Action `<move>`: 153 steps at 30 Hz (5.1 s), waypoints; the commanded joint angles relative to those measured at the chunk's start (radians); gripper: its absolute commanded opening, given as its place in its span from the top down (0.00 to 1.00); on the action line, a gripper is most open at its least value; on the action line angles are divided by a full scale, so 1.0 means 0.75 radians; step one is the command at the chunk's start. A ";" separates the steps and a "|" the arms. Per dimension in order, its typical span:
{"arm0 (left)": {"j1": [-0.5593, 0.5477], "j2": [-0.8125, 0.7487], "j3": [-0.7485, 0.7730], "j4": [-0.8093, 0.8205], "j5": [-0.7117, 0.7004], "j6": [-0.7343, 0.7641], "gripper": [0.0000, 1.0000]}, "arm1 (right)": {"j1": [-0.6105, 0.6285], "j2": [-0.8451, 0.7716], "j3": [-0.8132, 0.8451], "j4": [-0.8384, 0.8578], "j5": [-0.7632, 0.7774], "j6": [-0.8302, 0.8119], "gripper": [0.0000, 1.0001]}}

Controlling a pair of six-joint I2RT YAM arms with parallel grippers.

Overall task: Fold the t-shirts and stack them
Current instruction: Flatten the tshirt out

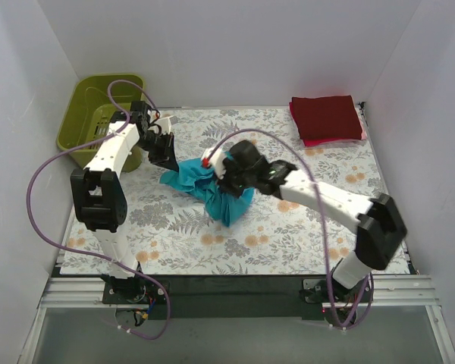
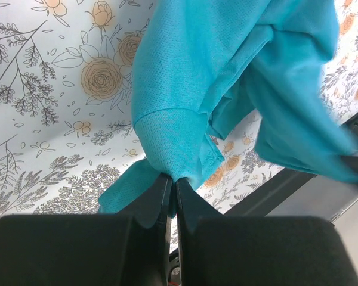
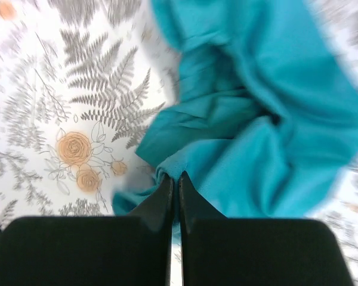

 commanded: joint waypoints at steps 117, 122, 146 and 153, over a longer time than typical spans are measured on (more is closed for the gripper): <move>-0.051 -0.329 -0.444 0.041 -0.412 0.378 0.53 | -0.625 -0.648 -0.725 -0.508 0.104 -0.624 0.99; -0.078 -0.321 -0.507 0.116 -0.447 0.346 0.50 | -0.690 -0.654 -0.725 -0.520 0.100 -0.649 0.99; -0.108 -0.358 -0.880 0.274 -0.255 0.335 0.53 | -0.725 -0.715 -0.739 -0.559 0.075 -0.653 0.99; -0.108 -0.372 -0.878 0.382 -0.205 0.247 0.76 | -0.725 -0.752 -0.743 -0.563 0.081 -0.643 0.99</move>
